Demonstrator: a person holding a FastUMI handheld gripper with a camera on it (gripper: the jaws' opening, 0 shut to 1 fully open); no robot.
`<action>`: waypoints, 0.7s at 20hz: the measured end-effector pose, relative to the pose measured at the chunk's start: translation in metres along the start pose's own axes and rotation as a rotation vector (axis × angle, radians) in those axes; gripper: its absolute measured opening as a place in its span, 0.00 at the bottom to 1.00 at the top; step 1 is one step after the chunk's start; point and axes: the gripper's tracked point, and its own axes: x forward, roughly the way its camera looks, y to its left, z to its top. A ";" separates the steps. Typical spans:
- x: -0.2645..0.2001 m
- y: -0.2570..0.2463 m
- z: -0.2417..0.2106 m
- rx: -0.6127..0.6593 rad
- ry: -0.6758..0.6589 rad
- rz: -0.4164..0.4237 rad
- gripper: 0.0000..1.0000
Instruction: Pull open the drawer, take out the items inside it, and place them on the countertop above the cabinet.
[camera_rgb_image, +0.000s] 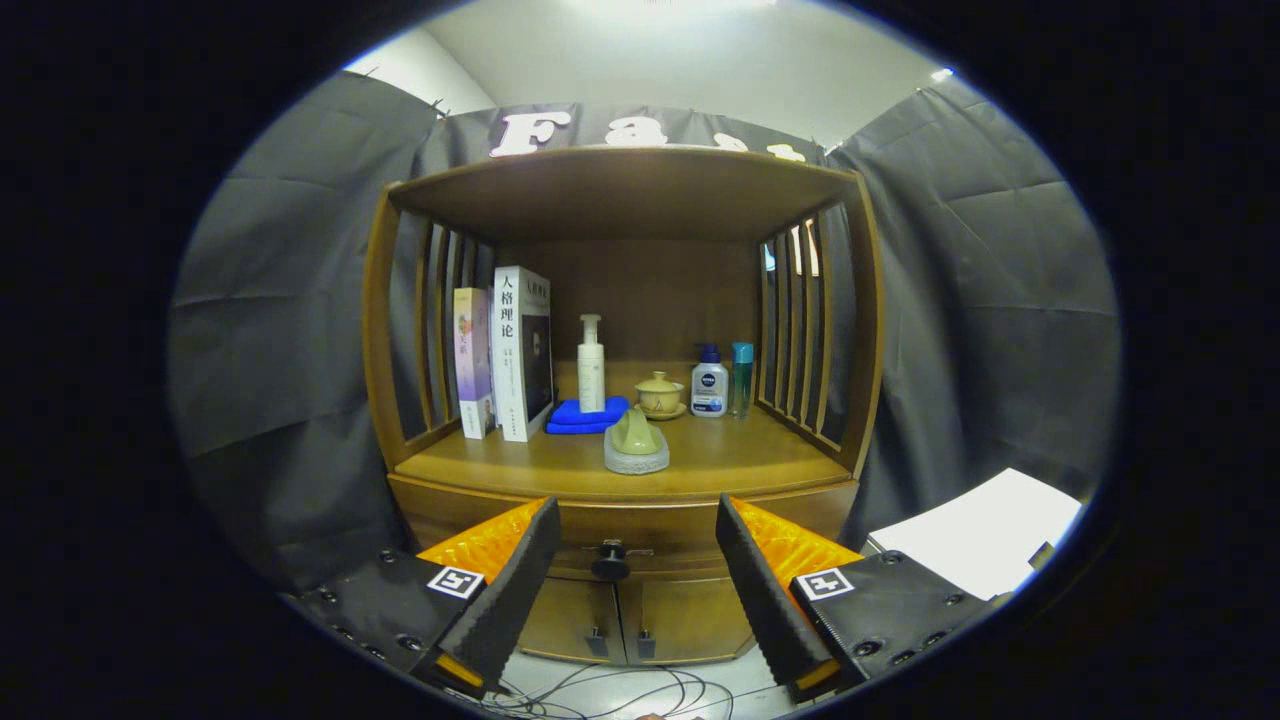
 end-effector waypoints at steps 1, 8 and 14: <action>-0.009 0.000 0.002 0.005 -0.006 0.007 0.97; -0.058 0.009 0.011 0.029 -0.032 0.062 0.98; -0.091 0.009 0.014 0.028 -0.086 0.091 0.97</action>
